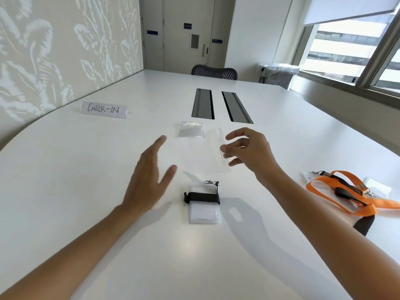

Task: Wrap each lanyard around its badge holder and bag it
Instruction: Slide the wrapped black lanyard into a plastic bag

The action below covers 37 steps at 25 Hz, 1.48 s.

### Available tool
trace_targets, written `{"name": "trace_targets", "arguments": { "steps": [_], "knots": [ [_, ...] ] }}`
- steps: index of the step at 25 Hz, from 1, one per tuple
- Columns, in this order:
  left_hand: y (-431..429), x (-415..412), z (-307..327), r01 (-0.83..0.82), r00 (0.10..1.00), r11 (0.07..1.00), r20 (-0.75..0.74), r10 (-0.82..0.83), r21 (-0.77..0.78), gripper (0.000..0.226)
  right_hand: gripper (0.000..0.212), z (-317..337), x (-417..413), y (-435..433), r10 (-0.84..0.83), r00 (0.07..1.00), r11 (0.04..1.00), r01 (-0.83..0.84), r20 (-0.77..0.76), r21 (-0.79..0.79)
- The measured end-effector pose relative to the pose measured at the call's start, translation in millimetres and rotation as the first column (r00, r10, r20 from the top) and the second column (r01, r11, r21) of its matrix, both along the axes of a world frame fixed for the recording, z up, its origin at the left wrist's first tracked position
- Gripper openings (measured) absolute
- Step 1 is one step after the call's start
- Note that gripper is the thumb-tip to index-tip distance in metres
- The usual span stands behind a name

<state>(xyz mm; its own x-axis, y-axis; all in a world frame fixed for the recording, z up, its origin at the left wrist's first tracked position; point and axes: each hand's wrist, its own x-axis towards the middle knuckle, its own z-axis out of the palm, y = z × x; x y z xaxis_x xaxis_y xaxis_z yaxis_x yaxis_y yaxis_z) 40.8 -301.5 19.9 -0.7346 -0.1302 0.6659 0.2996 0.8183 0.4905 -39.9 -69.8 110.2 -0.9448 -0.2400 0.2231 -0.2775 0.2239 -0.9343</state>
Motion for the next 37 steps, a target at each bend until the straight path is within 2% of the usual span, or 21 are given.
{"name": "trace_targets", "arguments": {
  "steps": [3, 7, 16, 24, 28, 33, 37],
  "knots": [
    [37, 1, 17, 0.084, 0.996, 0.982, -0.007, -0.087, -0.17, 0.094, 0.022, 1, 10, 1, 0.078, 0.992, 0.992, -0.067, 0.102, -0.108],
    [64, -8, 33, 0.121, 0.992, 0.97, 0.056, -0.111, -0.21, 0.12, 0.024, 2, 22, -6, 0.117, 0.985, 0.986, -0.1, 0.127, -0.132],
    [62, -14, 35, 0.139, 0.99, 0.978, 0.055, -0.132, -0.158, 0.108, 0.023, -4, 30, -5, 0.126, 0.986, 0.988, -0.115, 0.107, -0.103],
    [58, -15, 32, 0.089, 0.996, 0.96, 0.037, -0.083, -0.266, 0.115, 0.02, -10, 31, -7, 0.147, 0.983, 0.987, -0.139, 0.111, -0.078],
    [52, -13, 30, -0.036, 0.999, 0.912, -0.05, 0.017, -0.409, 0.109, 0.019, -15, 29, -11, 0.158, 0.98, 0.986, -0.15, 0.118, -0.073],
    [46, -8, 32, -0.065, 0.996, 0.924, -0.08, 0.037, -0.377, 0.102, 0.02, -14, 28, -15, 0.146, 0.985, 0.988, -0.139, 0.096, -0.069],
    [46, -5, 33, -0.048, 0.998, 0.928, -0.055, 0.029, -0.37, 0.107, 0.017, -13, 28, -11, 0.207, 0.962, 0.972, -0.181, 0.177, -0.152]
  ]
}}
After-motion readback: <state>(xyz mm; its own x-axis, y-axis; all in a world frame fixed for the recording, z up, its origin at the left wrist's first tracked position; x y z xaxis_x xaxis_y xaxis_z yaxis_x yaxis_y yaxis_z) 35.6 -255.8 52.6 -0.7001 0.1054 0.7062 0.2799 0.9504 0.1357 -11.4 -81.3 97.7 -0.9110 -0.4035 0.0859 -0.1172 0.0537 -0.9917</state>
